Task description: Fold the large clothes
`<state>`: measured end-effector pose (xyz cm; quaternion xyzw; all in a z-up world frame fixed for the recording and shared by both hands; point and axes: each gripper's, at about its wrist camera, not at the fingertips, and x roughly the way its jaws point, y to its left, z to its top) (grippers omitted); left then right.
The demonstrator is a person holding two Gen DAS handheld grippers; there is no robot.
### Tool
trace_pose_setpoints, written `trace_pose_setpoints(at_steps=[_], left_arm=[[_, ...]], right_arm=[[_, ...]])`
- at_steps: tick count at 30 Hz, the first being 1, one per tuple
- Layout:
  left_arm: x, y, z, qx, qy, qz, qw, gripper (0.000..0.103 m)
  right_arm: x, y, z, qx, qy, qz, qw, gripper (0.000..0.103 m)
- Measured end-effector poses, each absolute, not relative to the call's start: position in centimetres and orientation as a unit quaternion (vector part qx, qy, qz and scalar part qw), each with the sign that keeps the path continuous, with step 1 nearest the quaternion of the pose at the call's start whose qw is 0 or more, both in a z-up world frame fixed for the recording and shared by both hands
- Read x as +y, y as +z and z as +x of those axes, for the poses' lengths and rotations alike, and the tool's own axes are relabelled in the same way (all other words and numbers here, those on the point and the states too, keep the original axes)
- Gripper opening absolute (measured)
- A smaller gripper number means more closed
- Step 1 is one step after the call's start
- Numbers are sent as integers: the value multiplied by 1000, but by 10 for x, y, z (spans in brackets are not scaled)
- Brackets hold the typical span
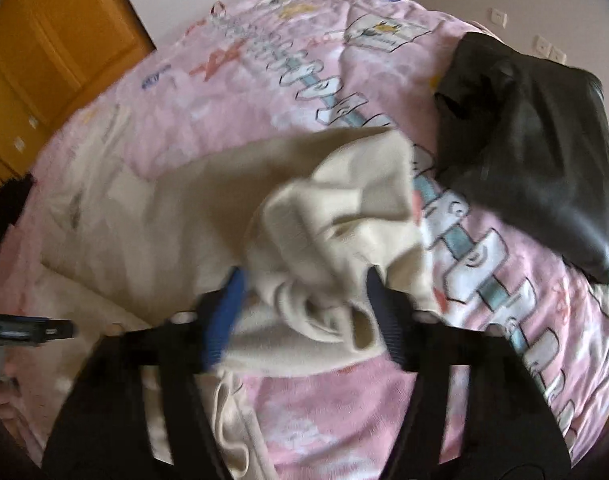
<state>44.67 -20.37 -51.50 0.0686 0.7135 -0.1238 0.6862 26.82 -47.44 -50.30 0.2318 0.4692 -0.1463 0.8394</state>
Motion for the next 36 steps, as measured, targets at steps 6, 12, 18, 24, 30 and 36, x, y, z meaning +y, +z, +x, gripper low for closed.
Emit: trace_pose_setpoints(at_steps=[6, 12, 18, 24, 30, 36], left_arm=[[-215, -522, 450, 714, -139, 69, 683, 79], [-219, -528, 451, 718, -144, 59, 678, 79], [-200, -531, 450, 724, -138, 49, 674, 79], [-175, -539, 450, 728, -130, 37, 672, 79], [-156, -550, 447, 737, -122, 22, 664, 79], [-141, -547, 445, 739, -121, 18, 662, 79]], right_arm=[[-496, -466, 229, 431, -133, 265, 852, 64], [-450, -471, 252, 427, -66, 127, 893, 64], [-413, -521, 294, 479, 1, 39, 877, 64], [-427, -550, 311, 497, -35, 25, 867, 50], [-456, -554, 318, 511, -49, 100, 852, 6], [-475, -514, 307, 473, -58, 192, 858, 4]])
